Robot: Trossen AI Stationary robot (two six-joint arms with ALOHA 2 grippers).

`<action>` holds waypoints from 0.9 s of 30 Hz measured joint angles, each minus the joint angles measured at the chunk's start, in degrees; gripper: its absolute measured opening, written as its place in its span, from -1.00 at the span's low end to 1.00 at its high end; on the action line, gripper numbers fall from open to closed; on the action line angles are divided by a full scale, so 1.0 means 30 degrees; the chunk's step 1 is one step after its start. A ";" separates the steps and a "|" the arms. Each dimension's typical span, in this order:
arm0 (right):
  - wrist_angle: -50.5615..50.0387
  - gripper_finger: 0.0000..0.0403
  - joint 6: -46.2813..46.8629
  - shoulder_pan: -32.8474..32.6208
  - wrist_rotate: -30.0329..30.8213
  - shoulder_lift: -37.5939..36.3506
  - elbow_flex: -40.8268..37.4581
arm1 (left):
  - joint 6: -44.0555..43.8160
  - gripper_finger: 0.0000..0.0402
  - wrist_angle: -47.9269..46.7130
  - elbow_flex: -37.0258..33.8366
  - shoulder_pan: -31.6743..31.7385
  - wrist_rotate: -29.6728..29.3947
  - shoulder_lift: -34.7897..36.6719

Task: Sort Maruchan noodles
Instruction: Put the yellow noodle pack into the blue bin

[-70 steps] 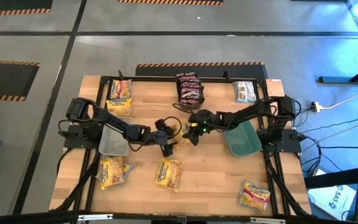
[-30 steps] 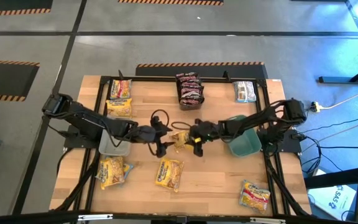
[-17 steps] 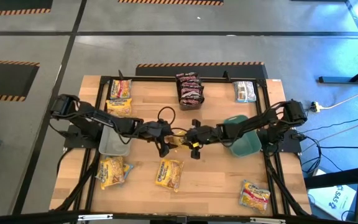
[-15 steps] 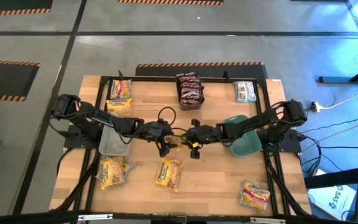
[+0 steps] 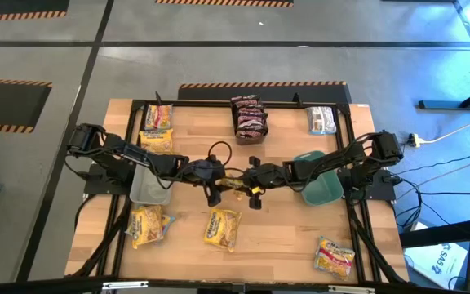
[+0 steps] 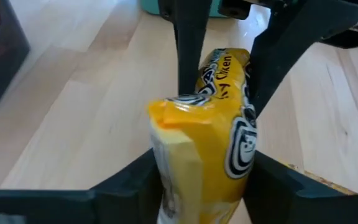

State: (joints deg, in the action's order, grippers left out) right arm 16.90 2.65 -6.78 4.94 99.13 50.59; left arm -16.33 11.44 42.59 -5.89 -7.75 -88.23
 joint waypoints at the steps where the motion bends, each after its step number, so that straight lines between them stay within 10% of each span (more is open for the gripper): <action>1: 0.0011 -0.31 0.0173 0.0004 0.0065 0.0000 0.0000 | 0.0089 -0.20 0.0007 0.0000 0.0000 0.0000 0.0000; 10: -0.4705 0.16 0.1109 0.0022 -0.1497 -0.1644 0.0811 | 0.0631 -0.39 0.0095 0.0007 -0.0022 -0.0064 0.0186; 16: -1.0409 0.44 0.1518 -0.0551 0.1652 -0.4825 0.0466 | 0.0652 -0.39 -0.0030 0.0007 -0.0433 -0.0311 0.0508; 27: 0.5717 0.44 0.2552 -0.2182 0.2655 -0.4980 -0.7294 | 0.1686 -0.40 0.3076 0.0007 -0.1558 -0.2623 0.0641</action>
State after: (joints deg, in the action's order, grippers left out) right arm 34.05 10.31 -13.32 12.90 84.19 28.71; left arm -11.27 20.67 42.61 -10.56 -15.62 -86.30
